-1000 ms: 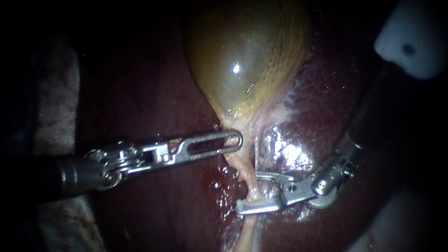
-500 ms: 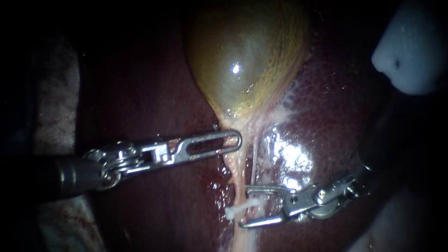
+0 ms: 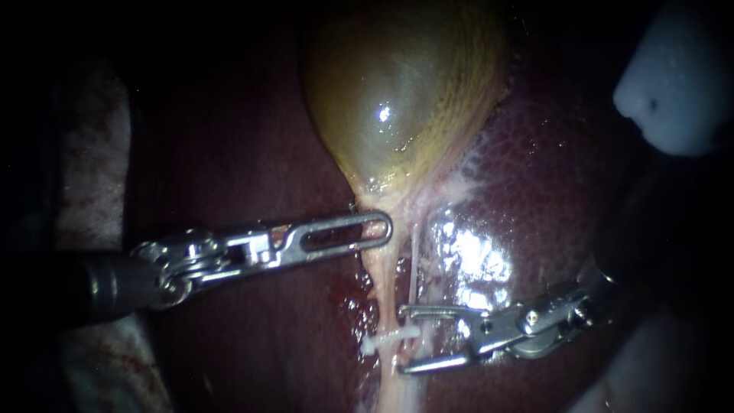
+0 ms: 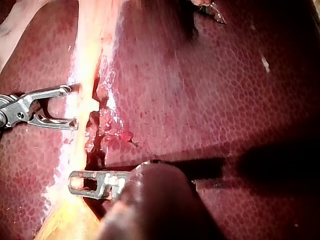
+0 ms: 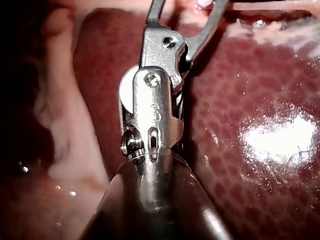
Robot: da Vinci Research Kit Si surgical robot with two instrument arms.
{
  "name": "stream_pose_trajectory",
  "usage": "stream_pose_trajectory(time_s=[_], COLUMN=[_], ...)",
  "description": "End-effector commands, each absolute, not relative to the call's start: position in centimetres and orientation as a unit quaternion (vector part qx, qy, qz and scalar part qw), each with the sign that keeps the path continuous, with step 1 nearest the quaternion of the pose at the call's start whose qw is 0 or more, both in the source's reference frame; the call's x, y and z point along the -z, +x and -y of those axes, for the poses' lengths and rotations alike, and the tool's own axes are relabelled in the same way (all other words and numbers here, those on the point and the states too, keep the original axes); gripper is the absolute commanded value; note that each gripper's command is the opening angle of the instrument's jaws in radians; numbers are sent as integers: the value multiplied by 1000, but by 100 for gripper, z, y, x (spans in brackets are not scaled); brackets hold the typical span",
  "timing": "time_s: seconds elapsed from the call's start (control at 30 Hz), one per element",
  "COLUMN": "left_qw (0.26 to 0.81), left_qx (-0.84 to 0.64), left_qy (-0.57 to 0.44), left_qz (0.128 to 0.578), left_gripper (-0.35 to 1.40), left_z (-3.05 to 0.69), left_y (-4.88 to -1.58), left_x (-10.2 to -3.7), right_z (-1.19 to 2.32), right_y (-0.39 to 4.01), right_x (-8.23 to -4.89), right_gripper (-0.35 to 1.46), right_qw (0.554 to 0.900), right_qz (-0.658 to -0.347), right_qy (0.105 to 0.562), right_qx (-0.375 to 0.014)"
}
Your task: Going back first clip left tube
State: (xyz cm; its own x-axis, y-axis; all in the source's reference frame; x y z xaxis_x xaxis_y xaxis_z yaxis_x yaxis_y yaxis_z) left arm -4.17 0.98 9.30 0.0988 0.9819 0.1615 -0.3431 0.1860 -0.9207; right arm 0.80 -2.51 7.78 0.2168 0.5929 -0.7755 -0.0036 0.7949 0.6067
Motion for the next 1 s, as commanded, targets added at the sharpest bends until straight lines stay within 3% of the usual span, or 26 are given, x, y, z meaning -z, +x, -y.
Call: stream_pose_trajectory(time_s=[0.03, 0.6, 1.0], left_qw=[640, 639, 635], left_qx=[-517, -518, -521], left_qy=[-373, -374, -376], left_qz=[428, 427, 429], left_gripper=[-35, -35, -35], left_z=[-98, -99, -101], left_y=[-417, -417, -410], left_x=[-930, -937, -954], right_z=[250, 214, 211], right_y=[78, 18, -14], right_x=[-778, -732, -718], right_gripper=[60, 60, 60], right_qw=[740, 751, 752], right_qz=[-590, -596, -599], right_qy=[250, 211, 208], right_qx=[-204, -190, -180])
